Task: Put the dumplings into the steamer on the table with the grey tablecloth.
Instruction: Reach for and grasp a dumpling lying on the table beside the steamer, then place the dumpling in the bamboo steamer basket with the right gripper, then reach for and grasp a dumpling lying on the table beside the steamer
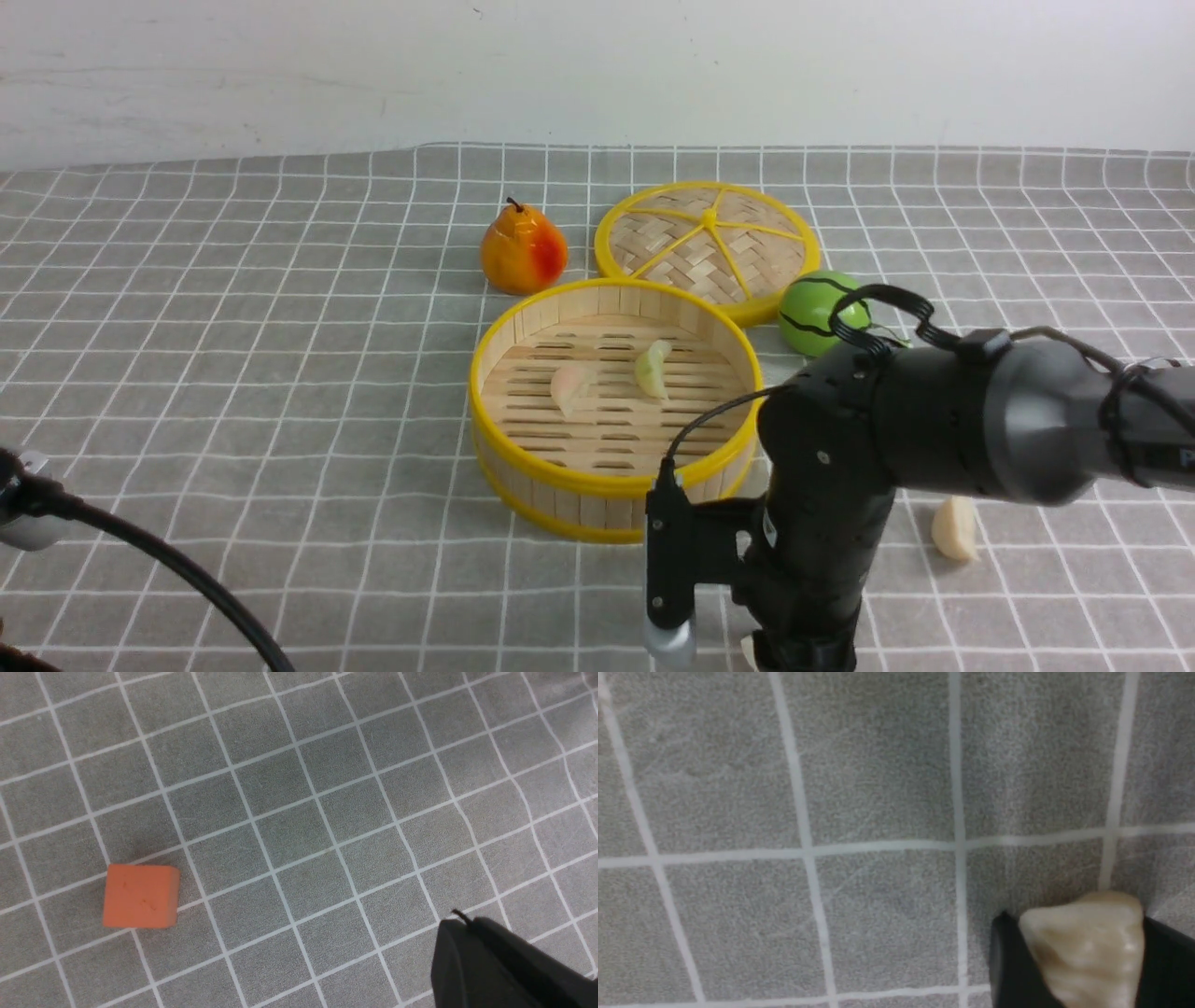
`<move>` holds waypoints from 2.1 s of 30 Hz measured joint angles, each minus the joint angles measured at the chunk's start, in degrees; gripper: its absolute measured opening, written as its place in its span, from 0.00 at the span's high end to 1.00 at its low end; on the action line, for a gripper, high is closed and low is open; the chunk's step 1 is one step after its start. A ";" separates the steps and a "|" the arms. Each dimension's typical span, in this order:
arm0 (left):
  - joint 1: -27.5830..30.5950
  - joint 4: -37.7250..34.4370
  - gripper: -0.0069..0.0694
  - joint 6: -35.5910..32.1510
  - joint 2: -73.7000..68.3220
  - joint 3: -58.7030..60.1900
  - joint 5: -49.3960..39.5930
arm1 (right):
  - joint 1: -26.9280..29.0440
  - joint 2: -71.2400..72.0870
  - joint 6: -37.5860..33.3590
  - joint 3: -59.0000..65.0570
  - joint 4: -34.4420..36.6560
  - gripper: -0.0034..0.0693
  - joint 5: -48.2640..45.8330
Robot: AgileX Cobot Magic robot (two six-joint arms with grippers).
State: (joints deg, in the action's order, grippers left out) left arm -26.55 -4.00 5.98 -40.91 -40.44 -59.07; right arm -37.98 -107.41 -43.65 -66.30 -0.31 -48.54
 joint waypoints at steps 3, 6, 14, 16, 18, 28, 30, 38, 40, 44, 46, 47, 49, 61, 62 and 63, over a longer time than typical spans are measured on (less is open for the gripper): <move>0.00 -0.02 0.93 0.00 0.00 0.00 0.00 | 0.01 0.72 0.88 -0.13 -1.49 0.58 -1.44; 0.00 -0.02 0.93 0.00 0.00 0.04 0.05 | 0.06 1.97 2.43 -1.53 -1.76 0.58 -4.71; 0.00 -0.06 0.93 -0.11 0.06 0.04 0.05 | 0.00 2.88 21.30 -20.58 3.56 0.58 -13.50; 0.00 -0.06 0.93 -0.11 0.06 0.04 0.11 | 0.00 1.37 26.12 -25.63 3.75 0.58 -15.29; 0.00 -0.06 0.93 -0.11 0.11 0.04 0.28 | 0.00 -1.56 31.53 -31.94 3.76 0.58 -17.56; 0.00 -0.89 0.93 -0.11 0.11 0.04 0.04 | 0.00 -18.93 43.65 -50.56 0.66 0.58 -19.86; 0.00 -0.91 0.93 -0.11 0.11 0.04 0.03 | 0.00 -21.57 46.82 -53.34 -1.36 0.58 -19.16; 0.00 -0.96 0.92 -0.11 0.11 0.04 -0.90 | 0.06 -27.58 51.49 -57.01 -2.18 0.58 -17.53; 0.00 -0.96 0.92 -0.11 0.11 0.04 -1.03 | 0.06 -27.96 51.60 -57.07 -1.22 0.55 -17.08; 0.00 -0.96 0.92 -0.11 0.11 0.04 -1.08 | 0.06 -28.04 51.65 -57.44 -0.60 0.39 -16.45; 0.00 -0.96 0.92 -0.11 0.11 0.04 -1.10 | 0.06 -28.04 51.65 -58.42 -0.60 0.30 -17.27; 0.00 -0.96 0.91 -0.11 0.11 0.04 -1.10 | 0.06 -28.04 51.46 -59.01 -0.60 0.27 -18.33; 0.00 -0.96 0.91 -0.11 0.11 0.04 -1.10 | 0.00 -27.64 49.51 -61.33 -0.60 0.20 -20.98; 0.00 -1.10 0.90 -0.11 0.11 0.04 -0.03 | 0.87 -10.49 40.70 -63.13 -0.05 0.16 -22.53; 0.00 -1.10 0.90 -0.11 0.11 0.04 0.79 | 1.37 -8.21 40.64 -61.55 -0.06 0.16 -22.53; 0.00 -1.10 0.90 -0.11 0.11 0.04 1.79 | 2.12 -5.79 40.63 -59.38 -0.06 0.16 -22.53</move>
State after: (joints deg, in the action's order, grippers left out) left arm -26.55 -5.11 5.88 -40.80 -40.39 -57.28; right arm -35.85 -113.21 -3.02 -125.68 -0.37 -71.07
